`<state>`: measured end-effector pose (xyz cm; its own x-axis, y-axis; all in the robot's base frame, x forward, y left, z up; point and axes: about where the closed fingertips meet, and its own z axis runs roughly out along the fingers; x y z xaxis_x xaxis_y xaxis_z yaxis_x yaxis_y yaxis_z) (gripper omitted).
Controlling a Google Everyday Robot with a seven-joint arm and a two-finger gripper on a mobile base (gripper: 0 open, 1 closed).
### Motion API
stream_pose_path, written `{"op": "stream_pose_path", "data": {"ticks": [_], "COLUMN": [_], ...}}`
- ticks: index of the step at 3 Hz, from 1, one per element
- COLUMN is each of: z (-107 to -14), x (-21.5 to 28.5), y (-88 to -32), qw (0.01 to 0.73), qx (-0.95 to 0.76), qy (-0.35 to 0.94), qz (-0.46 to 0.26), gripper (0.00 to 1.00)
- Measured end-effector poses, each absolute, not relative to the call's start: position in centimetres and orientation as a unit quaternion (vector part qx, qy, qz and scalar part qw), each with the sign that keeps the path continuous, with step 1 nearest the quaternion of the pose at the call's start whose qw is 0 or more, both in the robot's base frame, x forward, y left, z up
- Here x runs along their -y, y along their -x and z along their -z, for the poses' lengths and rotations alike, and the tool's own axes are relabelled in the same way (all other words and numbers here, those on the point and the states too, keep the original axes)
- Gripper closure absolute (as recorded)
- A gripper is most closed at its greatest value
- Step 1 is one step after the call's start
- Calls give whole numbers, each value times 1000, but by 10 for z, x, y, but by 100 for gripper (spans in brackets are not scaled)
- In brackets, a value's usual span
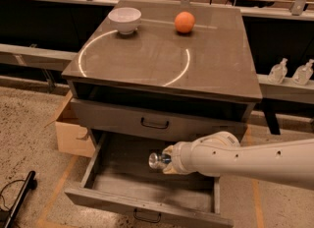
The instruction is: Place redbull can into middle drawer
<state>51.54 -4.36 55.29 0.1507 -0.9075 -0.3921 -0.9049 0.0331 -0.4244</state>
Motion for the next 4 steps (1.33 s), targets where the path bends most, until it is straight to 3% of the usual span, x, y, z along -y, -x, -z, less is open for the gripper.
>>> {"op": "stream_pose_path", "data": {"ticks": [4], "z": [-481], "x": [73], "y": [-525], "qw": [274], "qx": [-677], "qy": [683], "qz": [9], "gripper": [100]}}
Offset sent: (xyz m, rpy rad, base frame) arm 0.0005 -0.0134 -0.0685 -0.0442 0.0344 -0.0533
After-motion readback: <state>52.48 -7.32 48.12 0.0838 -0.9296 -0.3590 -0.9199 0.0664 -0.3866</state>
